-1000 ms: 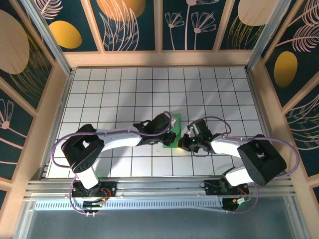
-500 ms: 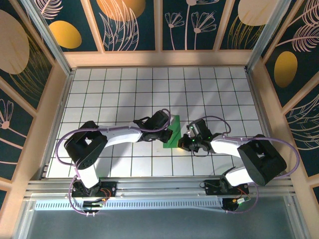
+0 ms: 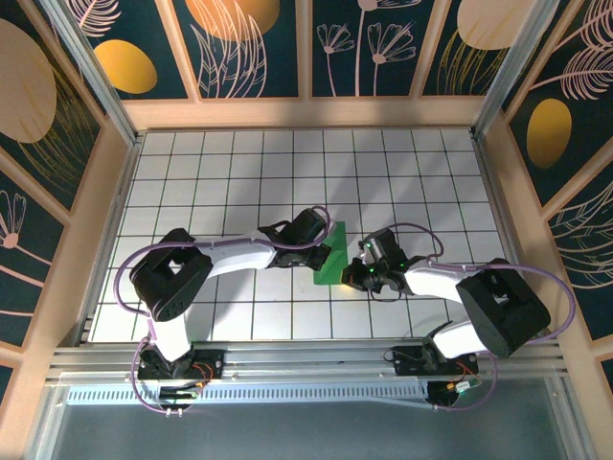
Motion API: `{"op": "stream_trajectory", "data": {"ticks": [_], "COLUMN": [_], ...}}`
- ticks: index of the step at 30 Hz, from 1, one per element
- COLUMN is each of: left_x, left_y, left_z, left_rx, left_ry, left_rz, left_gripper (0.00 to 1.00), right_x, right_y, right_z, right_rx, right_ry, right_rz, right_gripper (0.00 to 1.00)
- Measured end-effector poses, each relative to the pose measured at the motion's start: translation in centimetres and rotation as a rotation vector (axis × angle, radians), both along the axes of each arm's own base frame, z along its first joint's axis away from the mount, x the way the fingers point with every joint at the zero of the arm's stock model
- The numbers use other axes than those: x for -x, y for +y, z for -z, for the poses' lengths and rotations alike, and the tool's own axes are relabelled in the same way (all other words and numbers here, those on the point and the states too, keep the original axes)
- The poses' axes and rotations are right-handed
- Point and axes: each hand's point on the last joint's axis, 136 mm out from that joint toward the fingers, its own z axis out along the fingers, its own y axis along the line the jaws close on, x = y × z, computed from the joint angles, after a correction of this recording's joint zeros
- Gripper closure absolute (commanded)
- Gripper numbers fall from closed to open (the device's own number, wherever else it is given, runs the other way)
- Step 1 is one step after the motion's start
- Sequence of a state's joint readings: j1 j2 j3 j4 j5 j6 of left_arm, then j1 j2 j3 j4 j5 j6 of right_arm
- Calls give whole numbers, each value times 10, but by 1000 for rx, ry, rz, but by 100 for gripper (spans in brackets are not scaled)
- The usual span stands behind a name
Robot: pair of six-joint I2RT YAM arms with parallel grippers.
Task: Fold a paper plane with a square sheet of paper (fold left side to right side)
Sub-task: Fold the triangle a second time at the center of the table.
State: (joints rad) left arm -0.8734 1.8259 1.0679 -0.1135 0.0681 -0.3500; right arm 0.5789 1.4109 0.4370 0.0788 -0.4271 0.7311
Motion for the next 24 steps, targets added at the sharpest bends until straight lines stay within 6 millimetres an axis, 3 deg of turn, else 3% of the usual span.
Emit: {"op": "stream_trajectory", "data": {"ticks": [9,24], "left_x": [-8,-16], "left_y": [9,7], "left_z": [8,10], "left_rx": [-48,-80], "left_ry": [-6,-26], "left_rz": [-15,-4], "left_gripper": [100,100], "right_x": [0,0], "right_y": [0,0], "right_z": [0,0], "right_rx": [0,0], "right_ry": [0,0], "right_rz": [-1,-1], "right_gripper": [100,100]}}
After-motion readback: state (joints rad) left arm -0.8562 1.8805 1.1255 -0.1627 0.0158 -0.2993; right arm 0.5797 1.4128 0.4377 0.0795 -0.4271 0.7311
